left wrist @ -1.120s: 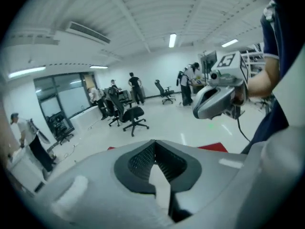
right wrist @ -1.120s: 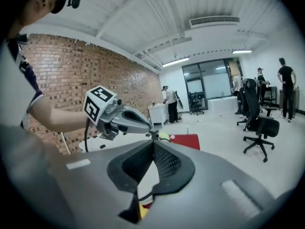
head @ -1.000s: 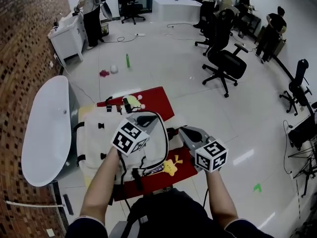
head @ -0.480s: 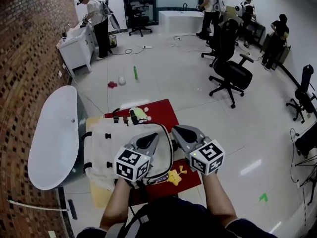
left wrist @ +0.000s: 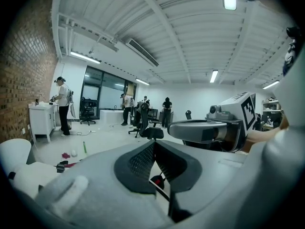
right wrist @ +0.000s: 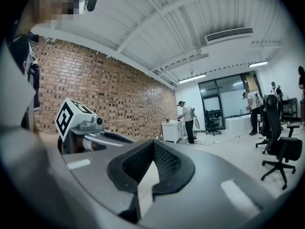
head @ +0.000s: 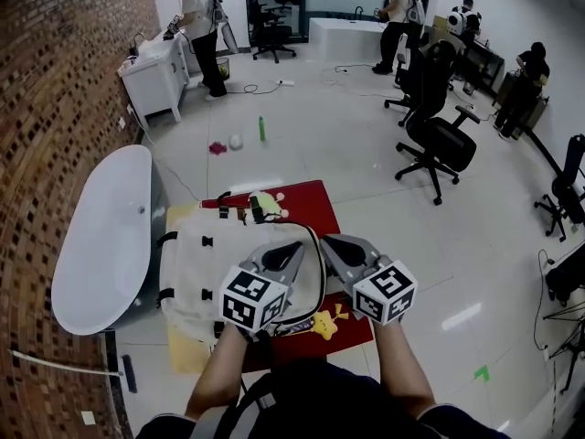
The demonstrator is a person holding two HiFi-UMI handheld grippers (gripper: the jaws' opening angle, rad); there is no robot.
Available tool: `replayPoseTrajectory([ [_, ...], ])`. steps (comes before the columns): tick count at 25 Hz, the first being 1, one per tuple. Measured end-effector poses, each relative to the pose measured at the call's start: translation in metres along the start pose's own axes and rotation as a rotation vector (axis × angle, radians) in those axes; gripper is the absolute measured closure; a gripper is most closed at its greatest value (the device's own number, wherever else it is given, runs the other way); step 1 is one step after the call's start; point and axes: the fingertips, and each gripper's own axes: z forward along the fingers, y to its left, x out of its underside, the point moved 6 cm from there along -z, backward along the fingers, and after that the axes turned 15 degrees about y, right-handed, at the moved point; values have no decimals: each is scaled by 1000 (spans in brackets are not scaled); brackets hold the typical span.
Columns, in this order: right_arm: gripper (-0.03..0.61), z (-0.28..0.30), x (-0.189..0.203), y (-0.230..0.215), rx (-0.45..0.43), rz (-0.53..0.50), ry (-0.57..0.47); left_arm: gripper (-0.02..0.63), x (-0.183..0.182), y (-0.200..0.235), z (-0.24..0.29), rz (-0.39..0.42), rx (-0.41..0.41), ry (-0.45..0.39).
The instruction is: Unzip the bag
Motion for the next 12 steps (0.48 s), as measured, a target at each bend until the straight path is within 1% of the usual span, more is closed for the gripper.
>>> replayPoseTrajectory([
  [12, 573, 0, 0, 7, -36, 2, -14, 609, 5, -2, -2, -11, 12, 4],
])
